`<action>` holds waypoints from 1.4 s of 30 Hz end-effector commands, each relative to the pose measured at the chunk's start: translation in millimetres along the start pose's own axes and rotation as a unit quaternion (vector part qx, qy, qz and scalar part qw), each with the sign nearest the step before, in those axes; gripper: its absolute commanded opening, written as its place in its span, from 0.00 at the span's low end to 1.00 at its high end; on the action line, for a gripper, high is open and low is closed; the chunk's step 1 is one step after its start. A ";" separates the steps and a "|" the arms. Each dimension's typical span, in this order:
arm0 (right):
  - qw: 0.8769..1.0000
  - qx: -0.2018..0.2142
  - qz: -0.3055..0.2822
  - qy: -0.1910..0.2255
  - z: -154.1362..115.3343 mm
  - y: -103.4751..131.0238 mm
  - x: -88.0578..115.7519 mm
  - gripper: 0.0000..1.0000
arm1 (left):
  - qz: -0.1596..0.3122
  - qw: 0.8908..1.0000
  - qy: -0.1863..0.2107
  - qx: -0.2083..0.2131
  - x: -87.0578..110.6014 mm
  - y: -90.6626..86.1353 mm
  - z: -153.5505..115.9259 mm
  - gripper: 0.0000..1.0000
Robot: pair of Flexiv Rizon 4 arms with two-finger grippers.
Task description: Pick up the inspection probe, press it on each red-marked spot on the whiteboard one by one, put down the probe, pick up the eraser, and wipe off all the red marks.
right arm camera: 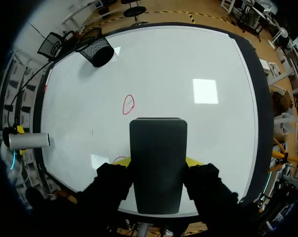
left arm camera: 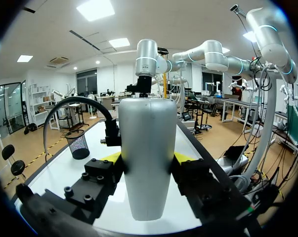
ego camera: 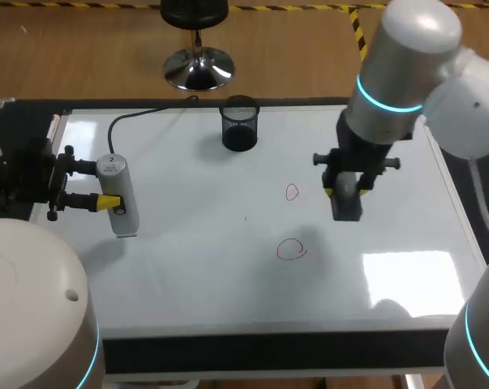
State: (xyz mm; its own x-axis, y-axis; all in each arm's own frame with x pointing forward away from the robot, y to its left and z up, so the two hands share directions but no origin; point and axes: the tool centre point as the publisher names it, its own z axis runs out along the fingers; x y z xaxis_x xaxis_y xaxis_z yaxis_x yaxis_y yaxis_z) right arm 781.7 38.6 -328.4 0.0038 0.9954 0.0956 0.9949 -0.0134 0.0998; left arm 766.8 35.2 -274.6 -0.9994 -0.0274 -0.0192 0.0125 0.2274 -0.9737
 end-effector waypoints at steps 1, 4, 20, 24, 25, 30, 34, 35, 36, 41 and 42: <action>1.000 -0.017 0.003 0.006 -10.8 -12.9 -23.5 0.00 | 0.000 1.000 -0.002 -0.001 1.3 -2.6 -0.2 0.00; 1.000 -0.020 0.013 -0.006 -15.1 -17.9 -29.4 0.00 | 0.000 1.000 -0.002 -0.001 1.3 -2.6 -0.2 0.00; 1.000 -0.020 0.013 -0.006 -15.1 -17.9 -29.4 0.00 | 0.000 1.000 -0.002 -0.001 1.3 -2.6 -0.2 0.00; 1.000 -0.020 0.013 -0.006 -15.1 -17.9 -29.4 0.00 | 0.000 1.000 -0.002 -0.001 1.3 -2.6 -0.2 0.00; 1.000 -0.020 0.013 -0.006 -15.1 -17.9 -29.4 0.00 | 0.000 1.000 -0.002 -0.001 1.3 -2.6 -0.2 0.00; 1.000 -0.020 0.013 -0.006 -15.1 -17.9 -29.4 0.00 | 0.000 1.000 -0.002 -0.001 1.3 -2.6 -0.2 0.00; 1.000 -0.020 0.013 -0.006 -15.1 -17.9 -29.4 0.00 | 0.008 1.000 0.006 -0.006 0.2 -9.2 6.8 0.00; 1.000 -0.020 0.013 -0.006 -15.1 -17.9 -29.4 0.00 | 0.008 1.000 0.007 -0.006 -0.8 -11.1 7.5 0.00; 1.000 -0.020 0.013 -0.006 -15.1 -17.9 -29.4 0.00 | 0.008 1.000 0.007 -0.006 -2.0 -13.5 8.4 0.00; 1.000 -0.020 0.013 -0.006 -15.1 -17.9 -29.4 0.00 | 0.014 1.000 0.008 -0.010 -3.3 -33.2 17.7 0.00; 1.000 -0.020 0.013 -0.006 -15.1 -17.9 -29.4 0.00 | 0.018 1.000 0.008 -0.009 -3.1 -38.0 20.1 0.00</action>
State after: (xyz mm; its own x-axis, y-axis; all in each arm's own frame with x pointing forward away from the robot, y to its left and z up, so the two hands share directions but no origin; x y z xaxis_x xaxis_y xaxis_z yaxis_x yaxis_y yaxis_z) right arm 763.0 9.5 -318.4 0.0331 0.9959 0.0848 0.9899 -0.0444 0.1349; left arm 771.6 15.3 -253.9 -0.9990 0.0040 -0.0452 0.0450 0.2295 -0.9723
